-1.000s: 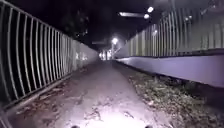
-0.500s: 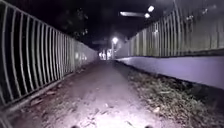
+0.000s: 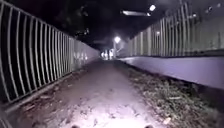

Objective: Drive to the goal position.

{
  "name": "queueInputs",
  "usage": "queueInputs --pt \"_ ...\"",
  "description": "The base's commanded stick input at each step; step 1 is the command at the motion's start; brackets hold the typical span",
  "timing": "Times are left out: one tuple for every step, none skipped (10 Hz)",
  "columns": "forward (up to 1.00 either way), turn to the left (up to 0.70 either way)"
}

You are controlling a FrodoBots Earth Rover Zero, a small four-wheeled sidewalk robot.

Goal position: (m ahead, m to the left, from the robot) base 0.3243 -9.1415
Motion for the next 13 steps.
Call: queueInputs --pt "0.50 0.00" --pt "0.50 0.00" --pt "0.50 0.00" --pt "0.50 0.00" --pt "0.50 0.00" --pt "0.50 0.00" --pt "0.50 0.00" --pt "0.50 0.00" --pt "0.50 0.00" --pt "0.50 0.00" --pt "0.50 0.00" --pt "0.50 0.00" --pt "0.50 0.00"
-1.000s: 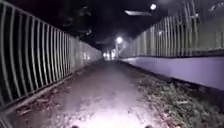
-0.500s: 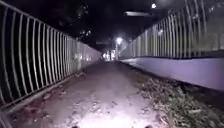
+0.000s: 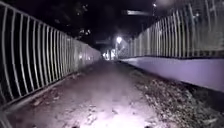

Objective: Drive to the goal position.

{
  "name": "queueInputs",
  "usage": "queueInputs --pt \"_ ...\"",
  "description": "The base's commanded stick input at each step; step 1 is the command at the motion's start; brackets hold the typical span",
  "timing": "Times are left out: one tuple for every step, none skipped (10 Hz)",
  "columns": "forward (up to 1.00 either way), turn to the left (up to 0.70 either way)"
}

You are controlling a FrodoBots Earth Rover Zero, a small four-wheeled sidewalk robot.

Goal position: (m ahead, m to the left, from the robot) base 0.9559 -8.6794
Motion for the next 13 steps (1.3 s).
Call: queueInputs --pt "0.50 0.00" --pt "0.50 0.00" --pt "0.50 0.00" --pt "0.50 0.00" --pt "0.50 0.00" --pt "0.50 0.00" --pt "0.50 0.00" --pt "0.50 0.00" --pt "0.50 0.00" --pt "0.50 0.00" --pt "0.50 0.00" --pt "0.50 0.00" --pt "0.50 0.00"
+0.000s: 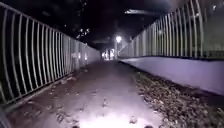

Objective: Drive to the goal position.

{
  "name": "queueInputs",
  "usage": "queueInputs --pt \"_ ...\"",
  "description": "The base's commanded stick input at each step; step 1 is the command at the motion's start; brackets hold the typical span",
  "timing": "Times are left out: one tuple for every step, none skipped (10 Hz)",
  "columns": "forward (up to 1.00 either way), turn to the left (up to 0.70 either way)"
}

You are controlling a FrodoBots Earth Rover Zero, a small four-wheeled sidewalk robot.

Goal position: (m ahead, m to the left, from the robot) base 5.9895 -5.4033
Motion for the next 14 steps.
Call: queueInputs --pt "0.50 0.00" --pt "0.50 0.00" --pt "0.50 0.00" --pt "0.50 0.00" --pt "0.50 0.00" --pt "0.50 0.00" --pt "0.50 0.00" --pt "0.50 0.00" --pt "0.50 0.00" --pt "0.50 0.00" --pt "0.50 0.00" --pt "0.50 0.00" --pt "0.50 0.00" --pt "0.50 0.00"
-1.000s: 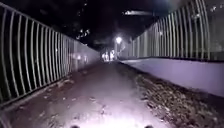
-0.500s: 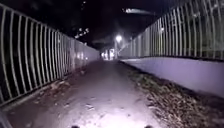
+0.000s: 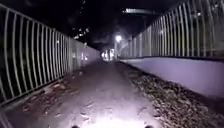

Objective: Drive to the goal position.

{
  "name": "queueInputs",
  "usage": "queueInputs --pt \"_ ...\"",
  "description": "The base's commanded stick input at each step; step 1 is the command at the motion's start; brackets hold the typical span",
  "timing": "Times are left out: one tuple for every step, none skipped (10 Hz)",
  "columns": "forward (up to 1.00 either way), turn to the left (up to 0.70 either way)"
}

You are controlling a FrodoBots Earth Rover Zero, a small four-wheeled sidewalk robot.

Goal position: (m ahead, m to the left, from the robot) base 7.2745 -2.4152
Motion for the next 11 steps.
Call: queueInputs --pt "0.50 0.00" --pt "0.50 0.00" --pt "0.50 0.00" --pt "0.50 0.00" --pt "0.50 0.00" --pt "0.50 0.00" --pt "0.50 0.00" --pt "0.50 0.00" --pt "0.50 0.00" --pt "0.50 0.00" --pt "0.50 0.00"
